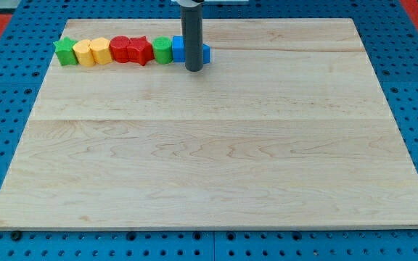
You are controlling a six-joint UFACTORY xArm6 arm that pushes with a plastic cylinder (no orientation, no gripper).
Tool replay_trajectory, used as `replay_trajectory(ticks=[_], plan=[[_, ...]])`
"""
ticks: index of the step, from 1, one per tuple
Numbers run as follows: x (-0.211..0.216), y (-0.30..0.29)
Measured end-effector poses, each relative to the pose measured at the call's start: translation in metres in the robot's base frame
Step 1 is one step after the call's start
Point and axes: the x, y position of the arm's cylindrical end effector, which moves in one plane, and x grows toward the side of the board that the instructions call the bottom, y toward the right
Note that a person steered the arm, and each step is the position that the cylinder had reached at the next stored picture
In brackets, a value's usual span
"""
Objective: Move arm away from blue blocks
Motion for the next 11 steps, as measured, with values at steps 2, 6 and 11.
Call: replay_trajectory(ticks=[2, 6, 11], plan=[[0.000, 0.001], [-0.010, 0.004], [0.049, 0.105]])
